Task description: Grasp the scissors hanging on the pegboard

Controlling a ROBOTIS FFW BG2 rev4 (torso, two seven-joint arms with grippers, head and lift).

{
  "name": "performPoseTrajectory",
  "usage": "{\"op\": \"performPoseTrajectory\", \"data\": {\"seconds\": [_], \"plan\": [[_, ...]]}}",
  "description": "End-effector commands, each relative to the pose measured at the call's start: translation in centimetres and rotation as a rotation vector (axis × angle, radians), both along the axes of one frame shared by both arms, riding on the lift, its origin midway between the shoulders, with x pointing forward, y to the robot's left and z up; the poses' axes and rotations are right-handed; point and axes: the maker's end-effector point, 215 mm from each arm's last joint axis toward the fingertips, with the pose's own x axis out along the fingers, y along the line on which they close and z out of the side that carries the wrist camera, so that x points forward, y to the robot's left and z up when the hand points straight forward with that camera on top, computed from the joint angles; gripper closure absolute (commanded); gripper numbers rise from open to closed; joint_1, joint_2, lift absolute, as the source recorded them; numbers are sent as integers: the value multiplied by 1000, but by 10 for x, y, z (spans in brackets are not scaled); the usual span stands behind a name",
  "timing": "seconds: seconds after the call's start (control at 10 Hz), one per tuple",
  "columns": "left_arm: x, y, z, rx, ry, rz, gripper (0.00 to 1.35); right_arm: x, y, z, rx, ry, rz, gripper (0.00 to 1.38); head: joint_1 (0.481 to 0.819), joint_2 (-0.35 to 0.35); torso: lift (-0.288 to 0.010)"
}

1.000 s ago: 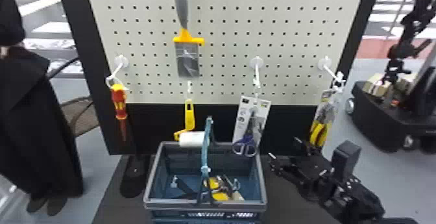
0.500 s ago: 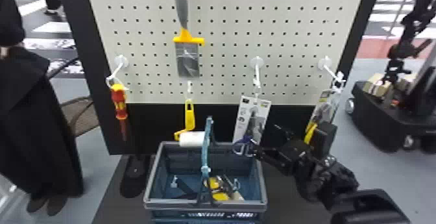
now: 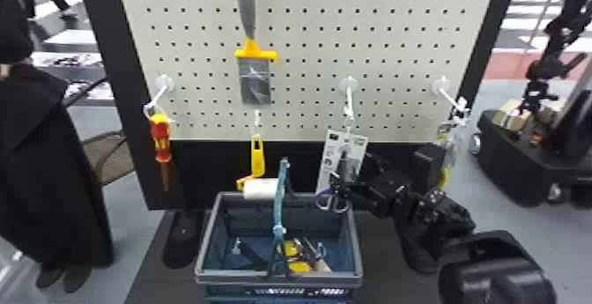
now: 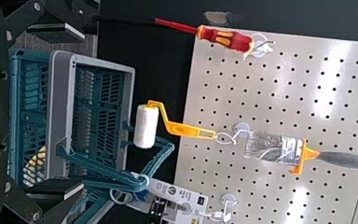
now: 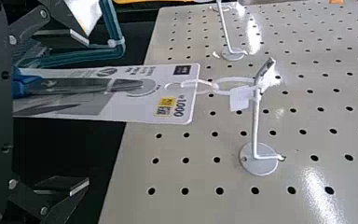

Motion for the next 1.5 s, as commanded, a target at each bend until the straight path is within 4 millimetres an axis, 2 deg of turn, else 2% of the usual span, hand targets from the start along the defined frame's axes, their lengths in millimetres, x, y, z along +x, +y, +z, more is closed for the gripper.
{"op": "performPoseTrajectory", "data": {"seconds": [0.0, 0.1, 0.3, 0.4, 1.0, 1.4], "plan": [[2, -2, 0, -2, -5, -6, 194, 1, 0, -1, 2, 7, 0, 386, 549, 0, -100], [1, -1, 0, -3, -4, -4, 194, 2, -1, -4, 10, 16, -3, 722, 549, 0, -100], [2, -2, 0, -4, -4, -6, 200, 2, -1, -6, 26, 27, -6, 1038, 549, 0, -100], [2, -3, 0, -5, -6, -7, 200, 1, -2, -10, 33, 33, -10, 1308, 549, 0, -100], [1, -2, -1, -5, -3, -10, 202, -3, -2, -21, 37, 54, -13, 1283, 549, 0, -100], [1, -2, -1, -5, -1, -10, 203, -3, -2, -21, 39, 54, -13, 1283, 549, 0, -100]]}}
